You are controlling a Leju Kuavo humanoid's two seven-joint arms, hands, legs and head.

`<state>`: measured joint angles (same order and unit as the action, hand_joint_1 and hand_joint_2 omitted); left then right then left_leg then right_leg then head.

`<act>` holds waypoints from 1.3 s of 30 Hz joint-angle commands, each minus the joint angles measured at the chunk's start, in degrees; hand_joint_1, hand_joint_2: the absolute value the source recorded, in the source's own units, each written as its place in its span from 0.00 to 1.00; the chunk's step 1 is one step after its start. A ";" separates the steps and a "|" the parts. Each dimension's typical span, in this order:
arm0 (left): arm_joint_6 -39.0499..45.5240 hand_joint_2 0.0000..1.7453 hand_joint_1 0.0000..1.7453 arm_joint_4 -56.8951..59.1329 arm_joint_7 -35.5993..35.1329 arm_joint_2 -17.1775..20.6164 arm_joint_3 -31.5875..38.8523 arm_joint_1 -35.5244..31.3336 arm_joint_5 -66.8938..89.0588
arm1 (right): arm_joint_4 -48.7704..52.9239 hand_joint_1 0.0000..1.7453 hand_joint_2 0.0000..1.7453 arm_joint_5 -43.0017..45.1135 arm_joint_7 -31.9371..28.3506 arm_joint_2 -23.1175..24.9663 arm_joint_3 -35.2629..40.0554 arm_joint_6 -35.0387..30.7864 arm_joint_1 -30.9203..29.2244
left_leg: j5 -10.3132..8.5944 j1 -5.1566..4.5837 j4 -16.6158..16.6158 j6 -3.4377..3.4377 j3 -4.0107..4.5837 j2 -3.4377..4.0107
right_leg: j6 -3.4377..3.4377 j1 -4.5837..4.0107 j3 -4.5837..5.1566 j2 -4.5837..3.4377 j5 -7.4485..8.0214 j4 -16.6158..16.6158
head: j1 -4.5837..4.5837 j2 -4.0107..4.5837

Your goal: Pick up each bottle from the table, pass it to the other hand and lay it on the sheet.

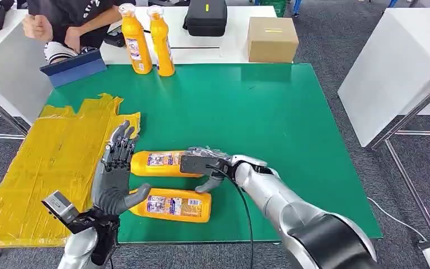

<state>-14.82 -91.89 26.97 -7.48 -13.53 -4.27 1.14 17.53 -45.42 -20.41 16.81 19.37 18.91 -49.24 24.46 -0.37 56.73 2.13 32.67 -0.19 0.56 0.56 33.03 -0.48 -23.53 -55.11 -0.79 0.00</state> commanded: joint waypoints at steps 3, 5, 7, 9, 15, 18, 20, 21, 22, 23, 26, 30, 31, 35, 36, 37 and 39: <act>0.86 1.00 0.00 0.37 -0.64 2.59 -0.78 -0.03 -0.07 | -1.59 0.00 1.00 -0.52 0.94 1.50 1.72 0.61 -1.06 | 0.07 0.04 -0.02 -0.18 -0.13 0.01 | -0.06 -0.03 -0.13 0.04 -0.07 0.02 | 0.00 0.00; 0.87 1.00 0.00 0.33 -0.65 2.57 -0.80 0.02 -0.07 | -1.59 0.00 1.00 -0.49 0.93 1.43 1.74 0.67 -1.11 | 0.04 0.02 -0.03 -0.14 -0.08 0.01 | -0.04 -0.01 -0.09 0.02 -0.04 0.02 | 0.00 0.00; 1.37 1.00 0.00 -0.18 -0.92 2.44 -0.57 0.46 -0.02 | -1.43 0.00 1.00 -1.70 3.13 1.59 2.94 -2.10 -1.24 | 0.04 0.03 -0.02 -0.14 -0.07 -0.02 | -0.04 -0.02 -0.11 0.05 -0.05 0.02 | 0.00 0.00; 2.06 1.00 0.00 -1.44 -1.48 2.33 -0.13 1.41 0.10 | -1.17 0.00 1.00 -3.03 8.22 2.41 4.31 -7.32 -1.91 | 0.08 0.03 -0.02 -0.19 -0.12 0.04 | -0.06 -0.02 -0.15 0.01 -0.07 0.01 | 0.00 0.00; 1.45 1.00 0.00 -3.41 -2.42 0.85 0.80 4.46 1.19 | 1.25 0.00 1.00 -7.05 17.58 2.79 8.27 -21.17 -3.29 | 0.05 0.01 0.01 -0.12 0.05 0.07 | -0.04 -0.01 -0.04 -0.04 -0.04 -0.03 | 0.00 0.00; 1.48 1.00 0.00 -3.02 -2.34 0.57 0.94 4.28 1.67 | 1.79 0.00 1.00 -7.85 18.65 2.97 8.93 -24.03 -3.48 | 0.06 0.01 0.04 -0.14 0.06 0.04 | -0.04 -0.01 -0.04 -0.01 -0.06 -0.06 | 0.00 0.00; 1.48 1.00 0.00 -3.02 -2.34 0.57 0.94 4.28 1.67 | 1.79 0.00 1.00 -7.85 18.65 2.97 8.93 -24.03 -3.48 | 0.05 0.02 0.04 -0.14 0.08 0.02 | -0.04 -0.02 -0.04 0.00 -0.05 -0.05 | 0.00 0.00; 1.50 1.00 0.00 -3.05 -2.33 0.56 1.10 4.24 1.72 | 2.28 0.00 1.00 -8.67 19.15 3.04 9.84 -25.62 -3.28 | 0.05 0.02 0.03 -0.13 0.08 0.02 | -0.03 -0.03 -0.05 0.00 -0.04 -0.04 | 0.00 0.00; 1.54 1.00 0.00 -3.13 -2.31 0.44 1.35 4.35 1.90 | 2.53 0.00 1.00 -9.43 19.37 3.19 10.80 -27.92 -3.26 | 0.06 0.02 0.03 -0.18 0.03 -0.01 | -0.05 -0.02 -0.12 0.04 -0.07 -0.04 | 0.00 0.00; 1.50 1.00 0.00 -3.13 -2.31 0.34 1.47 4.37 2.07 | 3.08 0.00 1.00 -9.22 19.53 3.19 11.83 -28.63 -3.24 | 0.03 0.02 0.01 -0.13 0.07 -0.01 | -0.04 -0.02 -0.08 0.03 -0.04 -0.02 | 0.00 0.00; 1.85 1.00 0.00 -3.48 -2.08 0.27 1.30 4.87 2.66 | 5.10 0.00 1.00 -9.99 21.30 3.19 14.93 -31.46 -2.63 | 0.03 -0.01 0.01 -0.11 0.10 0.00 | -0.03 -0.01 -0.03 0.00 -0.03 -0.03 | -0.02 0.00; 2.39 1.00 0.00 -2.65 -1.49 0.73 0.36 4.23 2.85 | 5.86 0.00 1.00 -7.66 19.01 3.19 15.45 -33.00 -2.04 | 0.08 0.02 0.01 -0.18 0.00 -0.02 | -0.06 -0.03 -0.15 0.05 -0.09 -0.02 | 0.00 0.00; 2.39 1.00 0.00 -2.63 -1.45 0.79 0.29 4.24 2.81 | 6.11 0.00 1.00 -6.71 18.13 3.19 15.11 -32.75 -1.88 | 0.04 0.01 0.00 -0.14 0.03 -0.06 | -0.05 -0.03 -0.11 0.08 -0.07 -0.01 | 0.00 0.00; 2.09 1.00 0.00 -1.93 -1.56 0.73 -0.21 3.54 2.70 | 6.54 0.00 1.00 0.53 14.10 3.19 13.33 -27.29 -1.85 | 0.02 0.02 0.00 -0.10 0.08 -0.08 | -0.03 -0.03 -0.08 0.08 -0.04 0.01 | 0.00 0.00; 2.06 1.00 0.00 -1.83 -1.60 0.72 -0.30 3.35 2.71 | 6.52 0.00 1.00 1.06 13.80 3.19 13.63 -26.68 -2.00 | 0.05 0.03 0.01 -0.16 0.02 -0.09 | -0.05 -0.04 -0.14 0.11 -0.08 -0.01 | 0.00 0.00; 1.97 1.00 0.00 -1.72 -1.57 0.77 -0.39 3.17 2.67 | 6.59 0.00 1.00 2.89 13.47 3.19 13.83 -25.58 -2.15 | 0.00 0.00 -0.01 -0.11 0.07 -0.10 | -0.03 -0.01 -0.07 0.10 -0.04 0.00 | 0.00 0.00; 1.90 1.00 0.00 -1.61 -1.56 0.76 -0.44 2.96 2.63 | 6.63 0.00 1.00 4.65 13.23 3.19 14.01 -24.72 -2.32 | 0.03 0.01 0.02 -0.15 0.06 -0.13 | -0.04 -0.02 -0.10 0.15 -0.08 -0.03 | 0.00 0.00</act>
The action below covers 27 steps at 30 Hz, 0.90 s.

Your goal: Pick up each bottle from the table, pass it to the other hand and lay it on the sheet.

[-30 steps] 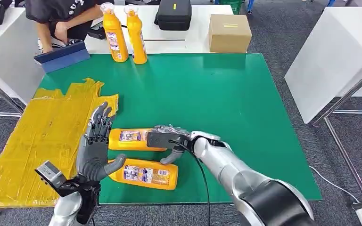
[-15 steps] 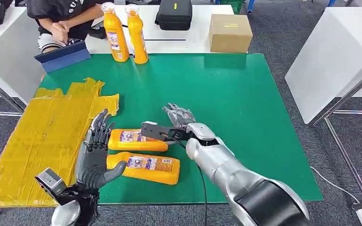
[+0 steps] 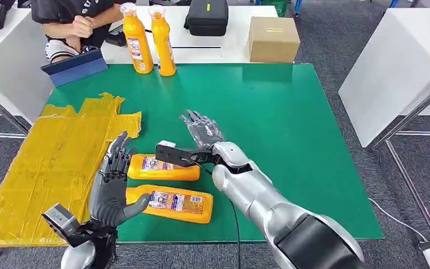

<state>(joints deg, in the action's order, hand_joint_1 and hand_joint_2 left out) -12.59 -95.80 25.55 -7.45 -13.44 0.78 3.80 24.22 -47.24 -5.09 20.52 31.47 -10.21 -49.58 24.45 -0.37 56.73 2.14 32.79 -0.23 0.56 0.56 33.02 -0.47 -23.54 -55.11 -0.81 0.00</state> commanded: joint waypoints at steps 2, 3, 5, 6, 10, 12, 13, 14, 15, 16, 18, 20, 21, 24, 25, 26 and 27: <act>-0.55 1.00 0.00 2.19 -0.15 0.75 -0.57 -2.30 -0.04 | -0.50 0.00 1.00 10.20 -2.28 -0.52 3.18 5.95 -2.57 | 0.01 0.00 0.01 -0.10 -0.03 -0.06 | -0.03 0.00 -0.05 0.09 -0.04 -0.01 | 0.02 0.00; -0.57 1.00 0.00 2.17 -0.15 0.73 -0.56 -2.30 -0.04 | -0.53 0.00 1.00 10.53 -2.35 -0.52 3.32 6.04 -2.62 | 0.05 0.03 0.04 -0.16 -0.06 -0.05 | -0.04 -0.02 -0.08 0.10 -0.06 -0.03 | 0.00 0.00; -0.74 1.00 0.00 2.20 -0.14 0.68 -0.53 -2.34 -0.08 | -1.07 0.00 1.00 12.62 -2.83 -0.52 4.30 7.54 -3.01 | 0.05 0.01 0.03 -0.16 -0.07 -0.06 | -0.04 0.00 -0.09 0.12 -0.07 -0.03 | 0.02 0.00; -0.74 1.00 0.00 2.20 -0.14 0.68 -0.53 -2.34 -0.08 | -1.07 0.00 1.00 12.62 -2.83 -0.52 4.30 7.54 -3.01 | 0.05 0.03 0.04 -0.15 -0.06 -0.05 | -0.04 -0.02 -0.09 0.10 -0.07 -0.03 | 0.00 0.00; -1.50 1.00 0.00 2.81 0.02 0.81 -0.82 -2.83 -0.39 | -3.18 0.00 1.00 15.24 -3.59 -0.52 6.08 10.13 -4.01 | 0.02 0.00 0.01 -0.11 -0.03 -0.05 | -0.03 0.00 -0.06 0.09 -0.05 -0.02 | 0.02 0.00; -1.50 1.00 0.00 2.81 0.02 0.81 -0.82 -2.83 -0.39 | -3.18 0.00 1.00 15.24 -3.59 -0.52 6.08 10.13 -4.01 | 0.04 0.01 0.02 -0.15 -0.07 -0.08 | -0.04 -0.01 -0.10 0.13 -0.07 -0.03 | 0.00 0.00; -1.50 1.00 0.00 2.81 0.02 0.81 -0.82 -2.83 -0.39 | -3.18 0.00 1.00 15.24 -3.59 -0.52 6.08 10.13 -4.01 | 0.02 0.00 0.00 -0.13 -0.05 -0.07 | -0.03 0.00 -0.08 0.11 -0.05 -0.01 | 0.02 0.00; -1.50 1.00 0.00 2.81 0.02 0.81 -0.82 -2.83 -0.39 | -3.18 0.00 1.00 15.24 -3.59 -0.52 6.08 10.13 -4.01 | 0.01 -0.01 0.00 -0.11 -0.04 -0.07 | -0.03 0.01 -0.06 0.11 -0.05 -0.01 | 0.02 0.00; -1.50 1.00 0.00 2.81 0.02 0.81 -0.82 -2.83 -0.39 | -3.18 0.00 1.00 15.24 -3.59 -0.52 6.08 10.13 -4.01 | 0.04 0.01 0.01 -0.17 -0.10 -0.08 | -0.05 0.00 -0.13 0.13 -0.08 -0.02 | 0.02 0.00; -1.50 1.00 0.00 2.81 0.02 0.81 -0.82 -2.83 -0.39 | -3.18 0.00 1.00 15.24 -3.59 -0.52 6.08 10.13 -4.01 | 0.03 0.02 0.02 -0.15 -0.07 -0.08 | -0.05 -0.02 -0.10 0.12 -0.06 -0.01 | 0.02 0.00; -1.50 1.00 0.00 2.81 0.02 0.81 -0.82 -2.83 -0.39 | -3.18 0.00 1.00 15.24 -3.59 -0.52 6.08 10.13 -4.01 | 0.04 0.01 0.01 -0.16 -0.09 -0.09 | -0.05 -0.01 -0.12 0.14 -0.07 -0.02 | 0.02 0.00; -1.87 1.00 0.00 2.97 0.03 0.88 -0.94 -3.07 -0.43 | -4.54 0.00 1.00 15.43 -3.51 -0.52 7.59 11.62 -4.64 | 0.01 0.00 0.00 -0.11 -0.04 -0.07 | -0.03 0.00 -0.06 0.11 -0.04 -0.01 | 0.02 0.00; -2.03 1.00 0.00 3.01 0.04 0.92 -1.03 -3.12 -0.44 | -5.00 0.00 1.00 15.43 -3.41 -0.52 8.71 12.05 -4.80 | 0.04 0.00 0.02 -0.18 -0.09 -0.10 | -0.05 0.00 -0.12 0.15 -0.08 -0.03 | 0.02 0.00; -2.61 1.00 0.00 3.47 0.09 1.11 -1.52 -3.40 -0.47 | -6.10 0.00 1.00 15.71 -3.02 -0.52 12.13 12.92 -4.76 | 0.03 0.01 -0.01 -0.17 -0.10 -0.08 | -0.05 0.00 -0.13 0.13 -0.06 0.00 | 0.00 0.00; -2.73 1.00 0.00 3.58 0.09 1.13 -1.61 -3.43 -0.47 | -6.10 0.00 1.00 15.84 -2.80 -0.52 12.84 12.98 -4.57 | 0.02 0.01 -0.01 -0.14 -0.10 -0.09 | -0.04 0.00 -0.13 0.13 -0.06 0.00 | 0.02 0.00; -2.91 1.00 0.00 3.64 0.09 1.14 -1.77 -3.40 -0.45 | -6.31 0.00 1.00 15.81 -2.30 -0.52 13.93 12.76 -4.42 | 0.01 0.00 -0.02 -0.11 -0.06 -0.08 | -0.03 0.00 -0.08 0.12 -0.04 0.01 | 0.02 0.00; -3.07 1.00 0.00 3.69 0.09 1.12 -1.91 -3.46 -0.45 | -6.46 0.00 1.00 15.71 -1.86 -0.52 14.88 12.63 -4.11 | 0.03 0.01 -0.01 -0.16 -0.12 -0.11 | -0.05 0.00 -0.15 0.16 -0.08 0.00 | 0.02 0.00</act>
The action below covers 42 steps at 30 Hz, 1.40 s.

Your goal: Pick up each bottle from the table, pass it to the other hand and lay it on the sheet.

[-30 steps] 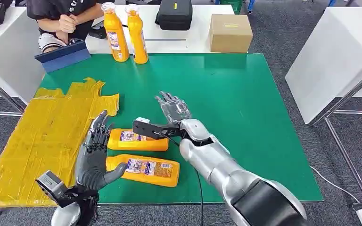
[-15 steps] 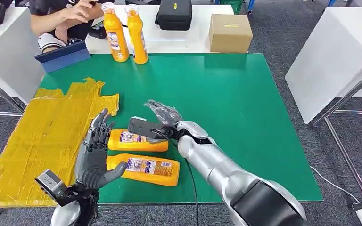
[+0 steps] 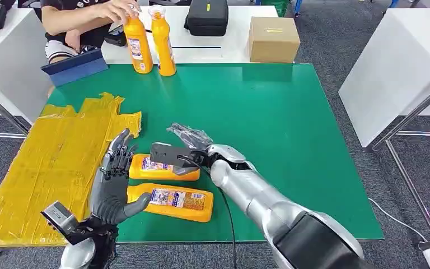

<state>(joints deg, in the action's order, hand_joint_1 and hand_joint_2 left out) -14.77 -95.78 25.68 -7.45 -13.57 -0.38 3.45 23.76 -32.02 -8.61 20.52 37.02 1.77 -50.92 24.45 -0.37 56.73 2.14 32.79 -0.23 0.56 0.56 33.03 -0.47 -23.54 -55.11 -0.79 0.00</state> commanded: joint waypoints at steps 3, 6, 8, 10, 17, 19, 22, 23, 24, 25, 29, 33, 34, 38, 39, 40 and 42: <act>-1.05 1.00 0.00 3.71 -0.01 0.99 -1.84 -2.40 -0.19 | -6.37 0.00 1.00 0.69 2.23 -0.52 11.13 -0.31 -1.99 | 0.03 0.01 -0.03 -0.15 -0.12 -0.11 | -0.04 -0.01 -0.16 0.16 -0.07 0.02 | 0.00 0.00; -0.81 1.00 0.00 3.94 0.07 1.36 -2.18 -2.49 -0.35 | -6.86 0.00 1.00 1.77 2.43 -0.52 12.35 -1.76 -1.63 | 0.02 0.01 -0.05 -0.14 -0.13 -0.09 | -0.04 -0.01 -0.16 0.13 -0.05 0.05 | -0.02 0.00; -0.61 1.00 0.00 4.17 0.26 1.65 -2.57 -2.58 -0.48 | -7.01 0.00 1.00 1.79 2.52 -0.52 13.29 -2.57 -1.45 | 0.03 0.02 -0.05 -0.18 -0.16 -0.11 | -0.05 -0.02 -0.20 0.17 -0.07 0.05 | 0.00 0.00; -0.50 1.00 0.00 4.25 0.41 1.84 -2.92 -2.53 -0.61 | -7.20 0.00 1.00 1.76 2.72 -0.52 14.00 -3.08 -1.36 | 0.01 0.00 -0.06 -0.11 -0.12 -0.09 | -0.03 0.00 -0.13 0.13 -0.04 0.04 | 0.00 0.00; 0.27 1.00 0.00 2.98 1.08 2.39 -4.02 -1.45 -0.01 | -8.57 0.00 1.00 1.90 0.70 -0.52 13.57 -4.91 -0.35 | 0.03 0.01 -0.07 -0.19 -0.19 -0.12 | -0.05 -0.01 -0.23 0.18 -0.08 0.06 | -0.02 0.00; 0.38 1.00 0.00 2.40 1.36 2.64 -4.50 -0.81 0.35 | -8.27 0.00 1.00 1.79 -0.27 -0.52 13.90 -3.67 0.09 | 0.02 0.00 -0.06 -0.12 -0.12 -0.06 | -0.03 0.00 -0.13 0.09 -0.04 0.05 | 0.00 0.00; 0.38 1.00 0.00 2.40 1.36 2.64 -4.50 -0.81 0.35 | -8.27 0.00 1.00 1.79 -0.27 -0.52 13.90 -3.67 0.09 | 0.04 0.01 -0.05 -0.14 -0.14 -0.05 | -0.04 -0.01 -0.15 0.09 -0.06 0.04 | 0.00 0.00; 0.40 1.00 0.00 2.36 1.40 2.69 -4.56 -0.79 0.41 | -8.14 0.00 1.00 1.81 -0.28 -0.52 13.96 -3.47 0.12 | 0.03 0.01 -0.04 -0.12 -0.10 -0.05 | -0.03 0.00 -0.12 0.08 -0.05 0.03 | -0.02 0.00; 0.51 1.00 0.00 2.22 1.62 2.93 -4.80 -0.58 0.57 | -7.87 0.00 1.00 2.17 -1.03 -0.52 14.01 -2.51 0.33 | 0.05 0.01 -0.04 -0.17 -0.16 -0.07 | -0.05 0.00 -0.18 0.12 -0.08 0.03 | 0.00 0.00; 0.56 1.00 0.00 2.18 1.71 3.00 -4.89 -0.39 0.64 | -7.75 0.00 1.00 2.49 -1.30 -0.52 13.93 -1.98 0.53 | 0.03 0.01 -0.05 -0.13 -0.11 -0.06 | -0.04 -0.01 -0.13 0.10 -0.05 0.04 | 0.00 0.00; 0.38 1.00 0.00 1.99 2.15 3.13 -5.23 0.43 0.80 | -7.88 0.00 1.00 4.30 -2.53 -0.52 14.40 1.26 1.47 | 0.03 0.01 -0.07 -0.12 -0.14 -0.04 | -0.04 -0.01 -0.15 0.07 -0.04 0.06 | 0.00 0.00; 0.16 1.00 0.00 2.08 2.15 2.92 -5.57 0.14 0.73 | -8.87 0.00 1.00 5.73 -3.08 -0.58 13.08 1.97 1.56 | 0.03 0.01 -0.07 -0.13 -0.14 -0.09 | -0.04 -0.01 -0.16 0.13 -0.06 0.06 | 0.00 0.00; 0.16 1.00 0.00 2.08 2.15 2.92 -5.57 0.14 0.73 | -8.87 0.00 1.00 5.73 -3.08 -0.58 13.08 1.97 1.56 | 0.02 0.02 -0.06 -0.12 -0.11 -0.09 | -0.04 -0.01 -0.13 0.12 -0.05 0.06 | 0.00 0.00; -0.25 1.00 0.00 2.39 2.18 3.55 -6.32 -0.76 0.61 | -9.76 0.00 1.00 6.55 -3.74 -0.63 11.07 3.05 1.42 | 0.04 0.02 -0.07 -0.18 -0.19 -0.10 | -0.05 -0.01 -0.21 0.16 -0.07 0.07 | 0.00 0.00; -0.12 1.00 0.00 2.18 2.31 3.77 -6.43 -0.58 0.69 | -9.86 0.00 1.00 6.20 -3.62 -0.73 11.07 3.18 1.56 | 0.04 0.03 -0.07 -0.21 -0.20 -0.14 | -0.06 -0.02 -0.23 0.20 -0.08 0.07 | 0.00 0.00; -0.09 1.00 0.00 2.08 2.34 3.82 -6.49 -0.46 0.71 | -9.84 0.00 1.00 6.15 -3.65 -0.80 11.04 3.15 1.64 | 0.04 0.03 -0.06 -0.21 -0.21 -0.17 | -0.07 -0.02 -0.23 0.23 -0.10 0.06 | -0.02 0.00; 0.06 1.00 0.00 1.81 2.64 4.11 -6.77 -0.27 0.82 | -9.90 0.00 1.00 5.55 -3.58 -0.85 11.07 3.11 1.79 | 0.03 0.02 -0.07 -0.18 -0.23 -0.13 | -0.06 -0.01 -0.19 0.19 -0.08 0.06 | 0.00 0.00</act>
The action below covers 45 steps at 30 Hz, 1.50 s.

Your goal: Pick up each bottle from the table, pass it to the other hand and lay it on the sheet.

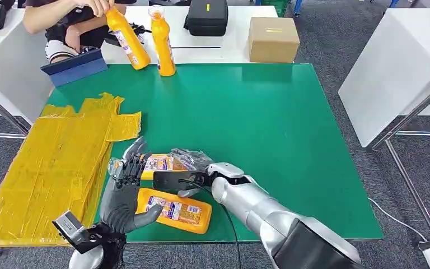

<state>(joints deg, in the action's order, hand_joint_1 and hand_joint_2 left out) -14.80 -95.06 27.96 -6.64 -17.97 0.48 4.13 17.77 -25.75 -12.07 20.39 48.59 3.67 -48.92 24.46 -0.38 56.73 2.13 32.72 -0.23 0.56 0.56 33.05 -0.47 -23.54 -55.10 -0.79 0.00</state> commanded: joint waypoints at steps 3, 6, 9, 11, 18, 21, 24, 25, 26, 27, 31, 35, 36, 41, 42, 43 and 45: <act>0.66 1.00 0.00 -0.07 0.46 3.43 -2.78 -0.81 0.44 | -4.05 0.00 1.00 -3.12 0.81 -0.55 0.61 0.81 0.38 | 0.03 0.03 -0.08 -0.22 -0.23 -0.13 | -0.07 -0.04 -0.23 0.19 -0.06 0.09 | -0.02 0.00; 0.84 1.00 0.00 -0.61 0.17 3.95 -2.79 0.05 0.32 | -4.04 0.21 1.00 -4.15 1.79 -0.53 0.52 0.71 0.90 | 0.04 0.03 -0.08 -0.21 -0.24 -0.13 | -0.07 -0.04 -0.21 0.18 -0.07 0.09 | 0.00 0.00; 0.90 1.00 0.00 -0.56 0.31 4.38 -2.73 1.07 0.26 | -4.04 0.85 1.00 -4.52 1.97 -0.95 0.63 0.39 1.29 | 0.04 0.02 -0.11 -0.18 -0.27 -0.07 | -0.06 -0.03 -0.20 0.10 -0.05 0.12 | 0.00 0.00; 0.91 1.00 0.00 -0.52 0.35 4.37 -2.75 1.09 0.26 | -4.06 0.85 1.00 -4.51 1.96 -1.04 0.61 0.36 1.34 | 0.04 0.03 -0.12 -0.19 -0.29 -0.11 | -0.06 -0.04 -0.24 0.14 -0.05 0.15 | 0.00 0.00; 0.77 1.00 0.00 -0.06 0.54 4.38 -3.25 0.38 0.22 | -3.87 0.87 1.00 -5.32 2.71 -1.36 0.50 0.22 1.75 | 0.02 0.02 -0.10 -0.17 -0.34 -0.17 | -0.05 -0.04 -0.24 0.21 -0.06 0.13 | 0.00 0.00; 0.90 1.00 0.00 0.16 0.59 4.24 -3.38 -0.29 0.16 | -3.87 0.84 1.00 -6.54 3.10 -1.67 1.00 0.09 2.12 | 0.01 0.04 -0.11 -0.17 -0.35 -0.18 | -0.06 -0.06 -0.26 0.21 -0.05 0.16 | 0.00 0.00; 1.18 1.00 0.00 0.33 0.42 4.13 -3.17 -1.02 0.06 | -3.77 0.84 1.00 -7.60 3.55 -1.63 1.51 -0.02 2.35 | 0.01 0.02 -0.11 -0.16 -0.37 -0.19 | -0.06 -0.05 -0.26 0.23 -0.05 0.15 | 0.00 0.00; 1.24 1.00 0.00 0.42 0.38 4.18 -3.09 -1.11 0.02 | -3.72 0.83 1.00 -7.82 3.65 -1.60 1.59 0.05 2.38 | 0.02 0.02 -0.10 -0.13 -0.37 -0.16 | -0.05 -0.04 -0.25 0.19 -0.06 0.13 | 0.00 0.00; 1.30 1.00 0.00 0.60 0.34 4.23 -2.95 -1.27 -0.11 | -3.62 0.81 1.00 -8.32 3.98 -1.58 1.81 0.02 2.47 | 0.02 0.03 -0.13 -0.19 -0.41 -0.21 | -0.07 -0.05 -0.31 0.26 -0.07 0.17 | 0.00 0.00; 1.32 1.00 0.00 0.70 0.31 4.20 -2.86 -1.40 -0.28 | -3.51 0.84 1.00 -8.75 4.51 -1.57 1.62 -0.04 2.60 | 0.02 0.03 -0.11 -0.16 -0.41 -0.18 | -0.07 -0.05 -0.30 0.22 -0.07 0.15 | 0.00 0.00; 1.55 1.00 0.00 0.82 0.07 3.89 -2.56 -2.08 -0.60 | -3.34 0.83 1.00 -9.66 6.25 -1.79 0.97 -0.54 3.39 | 0.02 0.00 -0.10 -0.13 -0.46 -0.15 | -0.06 -0.04 -0.33 0.17 -0.06 0.13 | 0.00 0.00; 1.63 1.00 0.00 0.79 -0.03 3.79 -2.46 -2.34 -0.64 | -3.35 0.83 1.00 -9.66 6.20 -1.89 0.93 -0.58 3.60 | 0.00 0.01 -0.16 -0.20 -0.55 -0.23 | -0.07 -0.07 -0.44 0.28 -0.05 0.21 | 0.00 0.00; 1.68 1.00 0.00 0.95 -0.17 3.71 -2.45 -2.52 -0.69 | -3.24 0.83 1.00 -9.73 6.42 -1.97 0.76 -0.81 3.64 | 0.00 0.00 -0.15 -0.18 -0.56 -0.19 | -0.07 -0.06 -0.44 0.23 -0.05 0.20 | 0.00 0.00; 1.57 1.00 0.00 1.01 -0.76 3.02 -1.49 -2.12 -1.04 | -2.57 0.00 1.00 -10.07 8.57 -2.32 -1.75 -4.85 3.83 | 0.02 -0.02 -0.10 -0.13 -0.58 -0.14 | -0.05 -0.04 -0.41 0.16 -0.05 0.13 | 0.00 0.00; 1.57 1.00 0.00 1.01 -0.76 3.02 -1.49 -2.12 -1.04 | -2.57 0.00 1.00 -10.07 8.57 -2.32 -1.75 -4.85 3.83 | 0.00 0.00 -0.17 -0.21 -0.61 -0.19 | -0.07 -0.05 -0.48 0.23 -0.03 0.22 | 0.00 0.00; 1.57 1.00 0.00 1.01 -0.76 3.02 -1.49 -2.12 -1.04 | -2.57 0.00 1.00 -10.07 8.57 -2.32 -1.75 -4.85 3.83 | 0.02 0.01 -0.12 -0.19 -0.60 -0.19 | -0.07 -0.06 -0.47 0.22 -0.04 0.17 | -0.02 0.00; 1.54 1.00 0.00 0.87 -0.76 3.03 -1.45 -1.92 -1.04 | -2.42 0.00 1.00 -10.07 8.68 -2.31 -1.89 -5.28 3.75 | 0.03 -0.01 -0.10 -0.16 -0.59 -0.16 | -0.06 -0.05 -0.44 0.19 -0.05 0.15 | 0.00 0.00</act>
<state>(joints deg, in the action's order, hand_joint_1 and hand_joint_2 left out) -13.05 -96.17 27.52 -4.44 -19.63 -0.39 3.08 17.42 -35.23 -4.11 19.91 47.52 -1.31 -48.38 24.51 -0.42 56.71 2.06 32.24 -0.23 0.53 0.55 32.79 -0.47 -23.57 -55.07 -0.79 0.00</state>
